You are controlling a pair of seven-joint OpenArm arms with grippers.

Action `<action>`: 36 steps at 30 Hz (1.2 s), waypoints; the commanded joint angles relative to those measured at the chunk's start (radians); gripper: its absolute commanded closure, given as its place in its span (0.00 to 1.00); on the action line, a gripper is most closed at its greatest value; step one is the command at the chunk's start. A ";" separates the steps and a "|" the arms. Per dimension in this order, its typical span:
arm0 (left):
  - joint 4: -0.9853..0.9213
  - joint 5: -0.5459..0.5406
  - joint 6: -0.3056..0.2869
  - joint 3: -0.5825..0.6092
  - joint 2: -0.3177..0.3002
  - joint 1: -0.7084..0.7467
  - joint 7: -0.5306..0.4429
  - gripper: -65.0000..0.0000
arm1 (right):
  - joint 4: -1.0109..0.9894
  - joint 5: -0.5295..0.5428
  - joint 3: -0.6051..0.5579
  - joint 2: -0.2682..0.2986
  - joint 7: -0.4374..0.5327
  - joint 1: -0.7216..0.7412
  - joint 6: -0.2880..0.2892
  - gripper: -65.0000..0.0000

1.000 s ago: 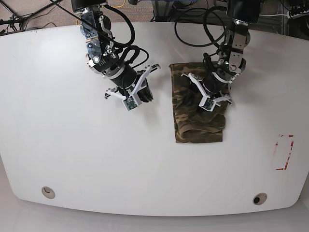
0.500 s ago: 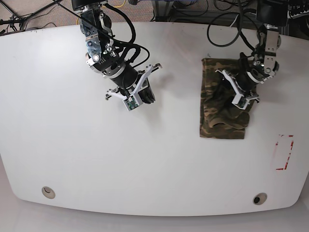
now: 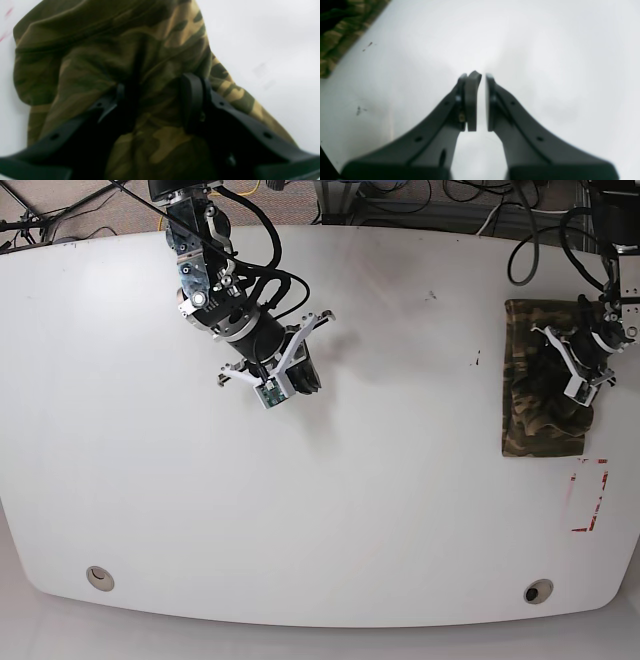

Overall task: Fold the T-shirt properly
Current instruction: 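Drag the folded shirt with the left gripper to the table edge, then open the left gripper and lift it off the shirt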

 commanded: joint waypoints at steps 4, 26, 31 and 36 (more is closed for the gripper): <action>-0.037 0.124 0.005 0.005 -0.074 0.026 0.173 0.60 | 0.024 0.013 0.000 0.001 0.025 0.011 0.004 0.92; -0.146 0.127 -0.006 -0.028 -0.239 -0.091 0.172 0.60 | 0.022 0.013 -0.003 0.015 0.025 -0.003 0.004 0.92; -0.154 0.123 -0.019 -0.033 -0.256 -0.134 0.172 0.60 | 0.024 0.013 -0.006 0.027 0.025 -0.003 0.004 0.92; -0.149 0.121 -0.019 -0.054 -0.256 -0.166 0.172 0.60 | 0.024 0.013 -0.006 0.027 0.025 -0.001 0.004 0.92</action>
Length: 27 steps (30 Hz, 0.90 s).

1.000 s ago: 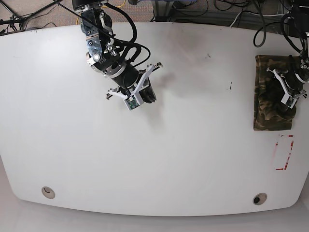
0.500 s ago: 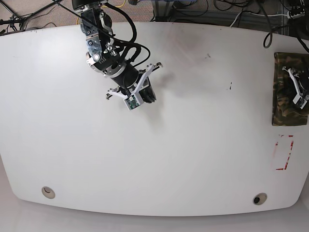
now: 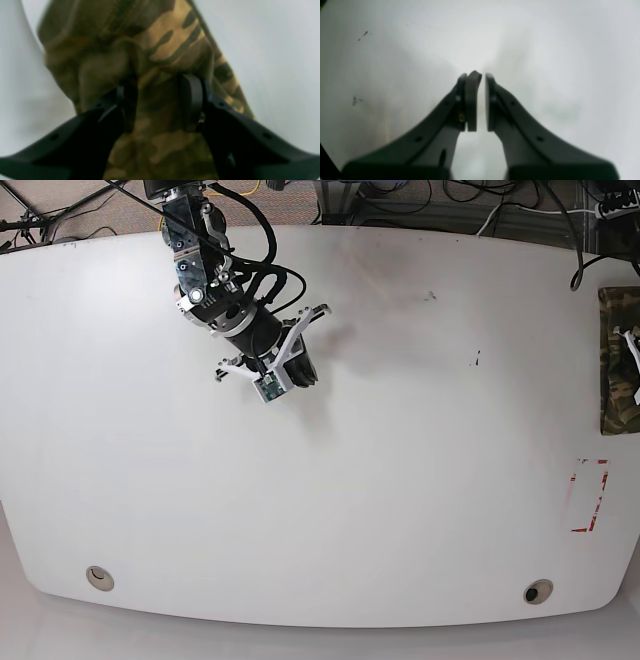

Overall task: Fold the T-shirt properly
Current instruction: 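Open the left gripper and lift it off the shirt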

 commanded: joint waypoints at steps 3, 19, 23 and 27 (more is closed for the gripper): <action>0.017 -0.009 0.004 -0.036 -0.029 -0.042 -0.015 0.60 | 0.024 0.013 0.002 0.000 0.025 0.016 0.004 0.92; 0.404 -0.061 0.004 -0.125 0.196 0.026 -0.017 0.60 | -0.064 -0.029 0.069 0.071 0.170 0.071 0.004 0.92; 0.480 -0.020 0.058 -0.121 0.282 0.027 -0.026 0.60 | -0.113 -0.090 0.077 0.082 0.266 0.071 0.004 0.92; 0.549 0.037 0.115 -0.124 0.388 0.070 -0.103 0.60 | -0.131 -0.180 0.084 0.083 0.344 0.060 0.001 0.92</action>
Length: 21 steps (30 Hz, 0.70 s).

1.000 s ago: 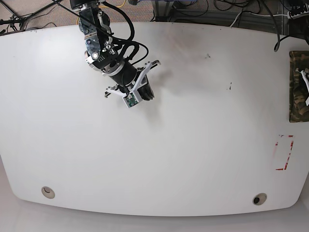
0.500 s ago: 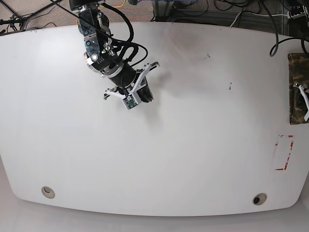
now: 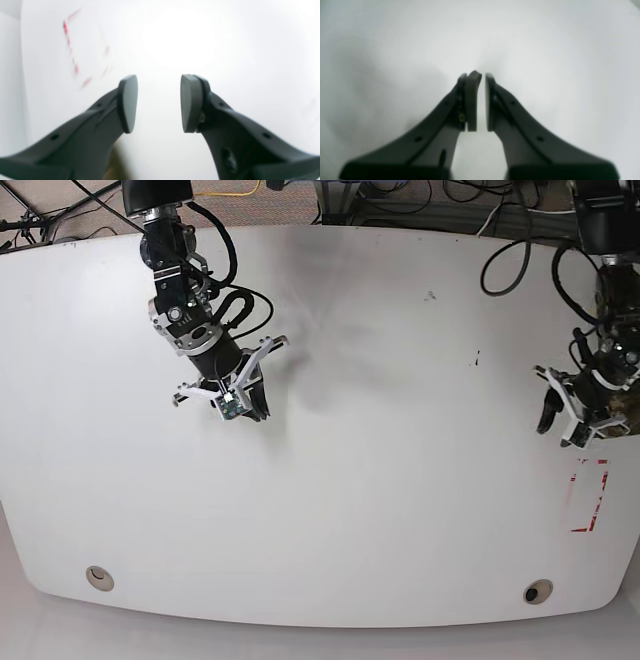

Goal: Fold the T-shirt properly

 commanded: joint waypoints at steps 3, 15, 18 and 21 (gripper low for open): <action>0.049 0.037 0.051 -0.004 0.084 0.021 -0.159 0.60 | 0.001 -0.067 0.034 -0.003 0.064 0.009 0.005 0.92; 0.234 0.121 0.117 -0.001 0.305 0.194 -0.264 0.60 | 0.079 0.003 0.140 -0.001 0.064 -0.112 0.007 0.92; 0.311 0.121 0.117 -0.004 0.336 0.274 -0.263 0.60 | 0.119 0.003 0.143 -0.003 0.064 -0.173 0.007 0.92; 0.380 0.121 0.117 0.002 0.351 0.357 -0.263 0.60 | 0.152 0.008 0.143 -0.003 0.064 -0.228 0.007 0.92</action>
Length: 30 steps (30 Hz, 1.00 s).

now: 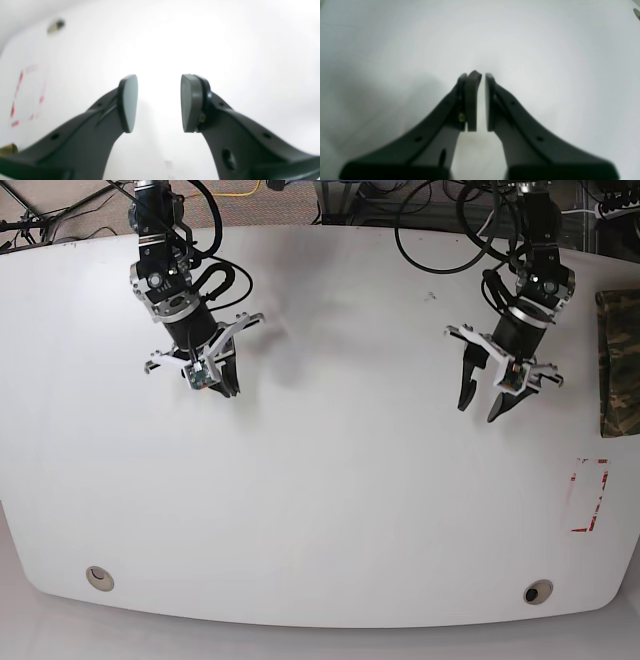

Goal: Fold the T-shirt properly

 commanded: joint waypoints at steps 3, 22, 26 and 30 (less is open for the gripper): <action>0.086 -0.008 0.006 0.012 0.018 0.096 -0.009 0.60 | 0.055 0.015 0.003 0.003 0.020 -0.064 0.007 0.92; 0.138 -0.065 0.000 -0.054 0.036 0.423 -0.009 0.60 | 0.136 0.015 0.014 -0.033 0.102 -0.403 0.006 0.92; 0.138 -0.113 0.000 -0.076 0.035 0.495 -0.009 0.60 | 0.137 0.015 0.012 -0.035 0.113 -0.480 0.006 0.92; 0.136 -0.140 0.000 -0.117 0.035 0.547 -0.009 0.60 | 0.139 0.015 0.011 -0.037 0.124 -0.547 0.006 0.92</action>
